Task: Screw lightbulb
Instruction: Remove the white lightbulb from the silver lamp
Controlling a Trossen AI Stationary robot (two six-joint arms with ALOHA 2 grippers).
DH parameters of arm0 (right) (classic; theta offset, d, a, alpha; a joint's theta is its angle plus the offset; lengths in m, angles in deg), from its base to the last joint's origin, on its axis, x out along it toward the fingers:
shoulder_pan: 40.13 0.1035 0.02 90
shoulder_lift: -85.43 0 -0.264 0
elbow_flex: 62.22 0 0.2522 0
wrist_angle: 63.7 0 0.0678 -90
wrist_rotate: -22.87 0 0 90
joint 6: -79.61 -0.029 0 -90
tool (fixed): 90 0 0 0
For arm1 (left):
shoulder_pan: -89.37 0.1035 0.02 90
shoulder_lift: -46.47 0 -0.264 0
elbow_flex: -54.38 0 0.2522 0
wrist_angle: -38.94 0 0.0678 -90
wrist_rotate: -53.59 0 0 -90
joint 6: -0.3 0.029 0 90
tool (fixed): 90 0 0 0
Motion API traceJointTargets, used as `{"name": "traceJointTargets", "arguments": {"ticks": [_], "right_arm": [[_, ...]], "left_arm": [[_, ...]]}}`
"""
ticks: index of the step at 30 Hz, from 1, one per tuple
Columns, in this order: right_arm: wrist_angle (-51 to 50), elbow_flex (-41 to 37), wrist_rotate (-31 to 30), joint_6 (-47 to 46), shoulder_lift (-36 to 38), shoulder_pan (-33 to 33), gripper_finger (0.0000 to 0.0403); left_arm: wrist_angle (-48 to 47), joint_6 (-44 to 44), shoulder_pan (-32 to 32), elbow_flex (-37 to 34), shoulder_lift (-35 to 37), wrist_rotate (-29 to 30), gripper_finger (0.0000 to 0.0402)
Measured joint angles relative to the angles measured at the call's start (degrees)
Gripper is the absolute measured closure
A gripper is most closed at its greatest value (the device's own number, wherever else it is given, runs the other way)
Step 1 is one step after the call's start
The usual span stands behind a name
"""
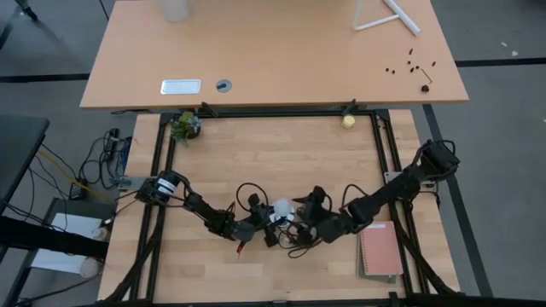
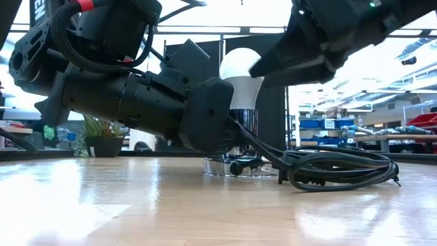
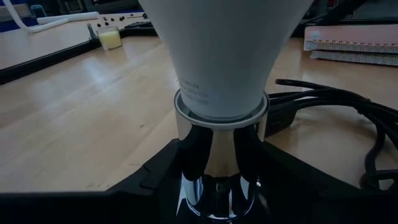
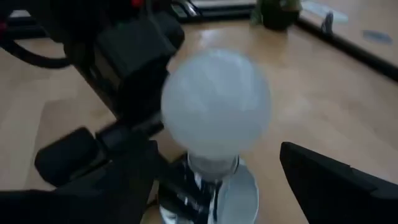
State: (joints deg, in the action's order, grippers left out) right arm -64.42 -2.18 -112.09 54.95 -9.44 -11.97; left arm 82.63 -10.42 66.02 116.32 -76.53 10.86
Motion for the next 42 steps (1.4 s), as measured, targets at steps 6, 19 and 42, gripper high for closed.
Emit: {"name": "traceJointTargets", "arguments": {"ticks": [6,19,42], "right_arm": [[1.26,0.00,0.93,4.47,0.00,-2.58,0.0056],[-30.41,-0.04,-6.31,-31.00,0.02,-3.17,0.0056],[-4.58,0.04,3.17,1.77,0.27,-3.45,0.0056]], "left_arm": [[0.00,-0.05,0.04,0.00,0.00,0.26,0.0213],[-0.24,0.00,0.00,0.02,0.00,-0.07,0.0213],[-0.39,0.04,0.07,0.02,0.00,0.28,0.0213]]}}
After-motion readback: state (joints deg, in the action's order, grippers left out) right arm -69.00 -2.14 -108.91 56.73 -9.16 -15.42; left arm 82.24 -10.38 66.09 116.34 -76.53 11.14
